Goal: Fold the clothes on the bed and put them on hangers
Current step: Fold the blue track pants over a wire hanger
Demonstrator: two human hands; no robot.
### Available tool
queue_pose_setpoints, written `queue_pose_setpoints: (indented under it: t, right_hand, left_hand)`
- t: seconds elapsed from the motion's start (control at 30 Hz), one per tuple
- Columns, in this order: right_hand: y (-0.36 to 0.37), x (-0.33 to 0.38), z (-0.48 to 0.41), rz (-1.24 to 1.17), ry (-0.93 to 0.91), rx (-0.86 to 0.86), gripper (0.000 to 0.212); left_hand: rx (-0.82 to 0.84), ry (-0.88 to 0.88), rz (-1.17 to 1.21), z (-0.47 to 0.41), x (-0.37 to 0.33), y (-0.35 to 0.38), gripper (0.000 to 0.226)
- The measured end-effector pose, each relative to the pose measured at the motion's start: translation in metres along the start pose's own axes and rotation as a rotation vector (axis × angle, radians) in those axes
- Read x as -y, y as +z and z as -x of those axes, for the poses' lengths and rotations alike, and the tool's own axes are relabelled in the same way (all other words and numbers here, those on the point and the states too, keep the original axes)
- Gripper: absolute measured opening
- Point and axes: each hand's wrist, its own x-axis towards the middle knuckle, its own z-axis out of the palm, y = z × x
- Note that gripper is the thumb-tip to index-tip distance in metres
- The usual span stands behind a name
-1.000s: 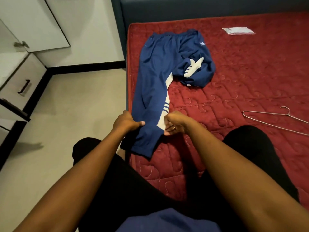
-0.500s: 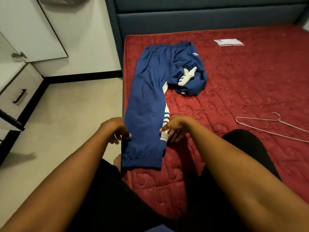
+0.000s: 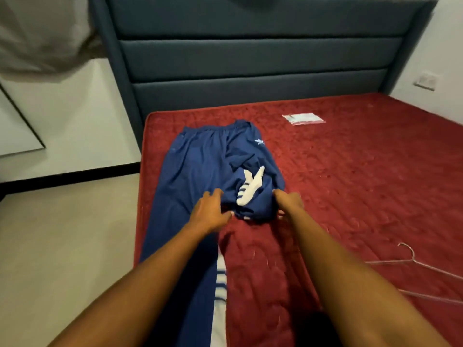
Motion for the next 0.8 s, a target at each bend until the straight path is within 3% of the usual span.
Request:
queue_pose_setpoints:
  t: [0.07,0.13,0.2,0.27,0.3,0.33,0.4,0.47,0.5,0.57,0.67,0.7,0.8]
  right_hand:
    - [0.003,0.028,-0.013,-0.074,-0.003,-0.037,0.091]
    - [0.009,0.059,-0.033,-0.071,-0.022,-0.055,0.079]
    - [0.023,0.083,-0.067,-0.014,-0.063,-0.021,0.07]
    - [0.039,0.103,-0.104,0.092,-0.111,0.049,0.068]
    - [0.044,0.106,-0.124,0.133,-0.139,0.059,0.06]
    - [0.046,0.111,-0.137,0.13,-0.156,0.034,0.048]
    - [0.04,0.129,-0.146,0.051,-0.128,-0.12,0.034]
    - [0.03,0.141,-0.159,-0.004,-0.055,-0.361,0.037]
    - [0.025,0.139,-0.168,0.011,-0.004,-0.44,0.04]
    - [0.027,0.146,-0.185,0.046,0.064,-0.411,0.049]
    - [0.047,0.168,-0.222,0.094,0.003,-0.14,0.07]
    - [0.056,0.177,-0.236,0.151,-0.033,-0.063,0.071]
    - [0.08,0.187,-0.27,0.206,-0.097,0.039,0.054]
  left_hand:
    - [0.008,0.037,-0.079,-0.045,0.001,0.01,0.094]
    - [0.052,0.056,-0.136,-0.086,-0.002,0.018,0.1]
    - [0.112,0.089,-0.102,-0.118,-0.007,0.023,0.073]
    - [0.105,0.123,0.072,-0.142,-0.013,0.026,0.03]
    - [0.136,0.145,0.204,-0.147,-0.017,0.026,0.02]
    - [0.232,0.176,0.357,-0.15,-0.021,0.025,0.015]
    - [0.583,0.224,0.669,-0.158,-0.029,0.015,0.012]
    - [0.892,0.177,0.852,-0.173,-0.028,0.001,0.012]
    - [0.914,0.131,0.871,-0.186,-0.024,-0.005,0.013]
    - [0.661,0.011,0.825,-0.224,-0.01,-0.014,0.013]
    - [0.117,0.025,0.353,-0.291,0.038,-0.027,0.017]
    - [0.068,0.035,0.157,-0.311,0.055,-0.034,0.033]
    - [0.124,-0.136,-0.221,-0.344,0.112,-0.046,0.073]
